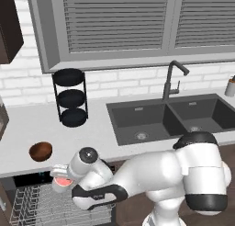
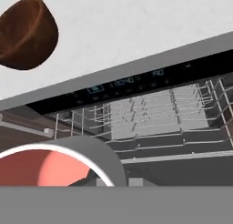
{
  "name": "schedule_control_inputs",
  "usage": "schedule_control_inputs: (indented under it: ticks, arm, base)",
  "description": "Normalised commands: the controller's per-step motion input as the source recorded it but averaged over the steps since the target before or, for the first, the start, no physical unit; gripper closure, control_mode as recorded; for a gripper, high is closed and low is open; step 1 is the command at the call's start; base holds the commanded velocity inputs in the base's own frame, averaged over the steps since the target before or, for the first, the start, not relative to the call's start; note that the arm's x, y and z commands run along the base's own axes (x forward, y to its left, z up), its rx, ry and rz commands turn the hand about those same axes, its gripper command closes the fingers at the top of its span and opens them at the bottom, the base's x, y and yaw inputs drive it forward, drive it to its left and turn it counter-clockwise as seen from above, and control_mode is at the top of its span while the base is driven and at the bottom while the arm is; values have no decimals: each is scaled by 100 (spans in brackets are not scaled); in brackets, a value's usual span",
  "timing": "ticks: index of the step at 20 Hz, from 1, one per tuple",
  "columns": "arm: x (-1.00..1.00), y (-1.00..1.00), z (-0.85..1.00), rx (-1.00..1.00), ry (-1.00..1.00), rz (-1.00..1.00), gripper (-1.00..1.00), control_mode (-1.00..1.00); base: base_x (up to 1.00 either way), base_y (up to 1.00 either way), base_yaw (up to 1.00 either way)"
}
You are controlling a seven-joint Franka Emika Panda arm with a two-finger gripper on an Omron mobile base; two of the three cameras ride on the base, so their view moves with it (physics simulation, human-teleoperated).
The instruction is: Pick up the cup and bowl from the counter, place them in the dishwasher, and close the dishwasher door.
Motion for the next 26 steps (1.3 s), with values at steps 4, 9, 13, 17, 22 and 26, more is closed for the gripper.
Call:
schedule_control_inputs:
  ticks: [4,9,13,17,22,26]
  arm:
    - [-8,59,-36,-3,7,4,100,-100]
    - [-3,48,-31,-10,6,8,100,-100]
    - [0,24,-41,-21,0,1,100,-100]
    - [-14,13,-40,-26,-3,0,100,-100]
    - [-15,23,-20,-12,-3,0,100,-100]
    - [2,31,0,0,0,0,100,-100]
  base:
    - [0,0,0]
    - [0,0,0]
    - [0,0,0]
    - [0,0,0]
    - [0,0,0]
    - [0,0,0]
